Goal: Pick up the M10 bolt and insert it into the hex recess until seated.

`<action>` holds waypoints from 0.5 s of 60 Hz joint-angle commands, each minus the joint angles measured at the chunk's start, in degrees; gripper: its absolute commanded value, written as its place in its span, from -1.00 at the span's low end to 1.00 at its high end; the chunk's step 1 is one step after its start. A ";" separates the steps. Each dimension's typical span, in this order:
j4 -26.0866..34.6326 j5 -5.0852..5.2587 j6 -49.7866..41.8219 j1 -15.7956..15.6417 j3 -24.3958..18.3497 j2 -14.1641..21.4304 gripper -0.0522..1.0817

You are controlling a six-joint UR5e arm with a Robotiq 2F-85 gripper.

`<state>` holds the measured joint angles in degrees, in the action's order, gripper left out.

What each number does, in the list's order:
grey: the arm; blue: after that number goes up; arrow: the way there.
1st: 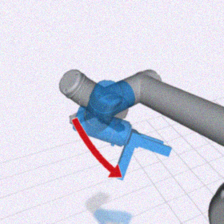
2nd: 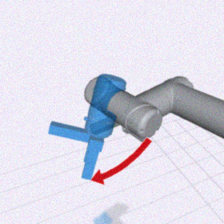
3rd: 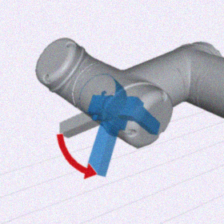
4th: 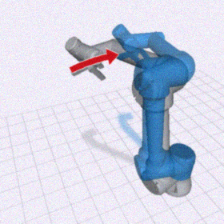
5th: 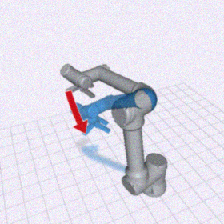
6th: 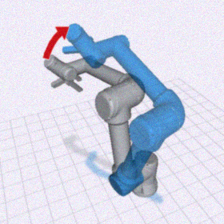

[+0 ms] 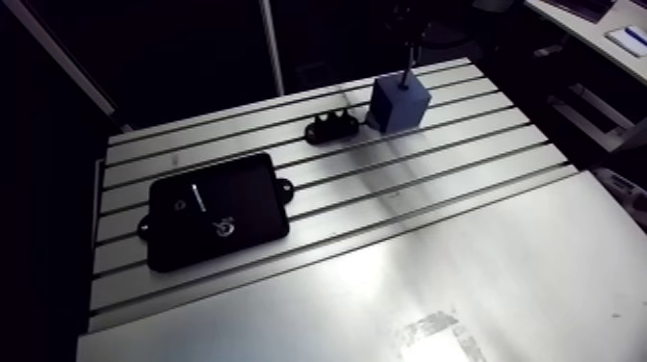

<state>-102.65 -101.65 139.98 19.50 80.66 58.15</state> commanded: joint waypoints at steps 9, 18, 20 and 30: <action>-0.22 0.00 0.00 -0.07 0.24 -0.11 0.39; -0.22 0.00 0.00 -0.07 0.15 -0.19 0.39; -0.22 0.00 0.00 -0.07 0.15 -0.19 0.39; -0.22 0.00 0.00 -0.07 0.07 -0.28 0.39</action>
<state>-102.86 -101.65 139.98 19.43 80.80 57.98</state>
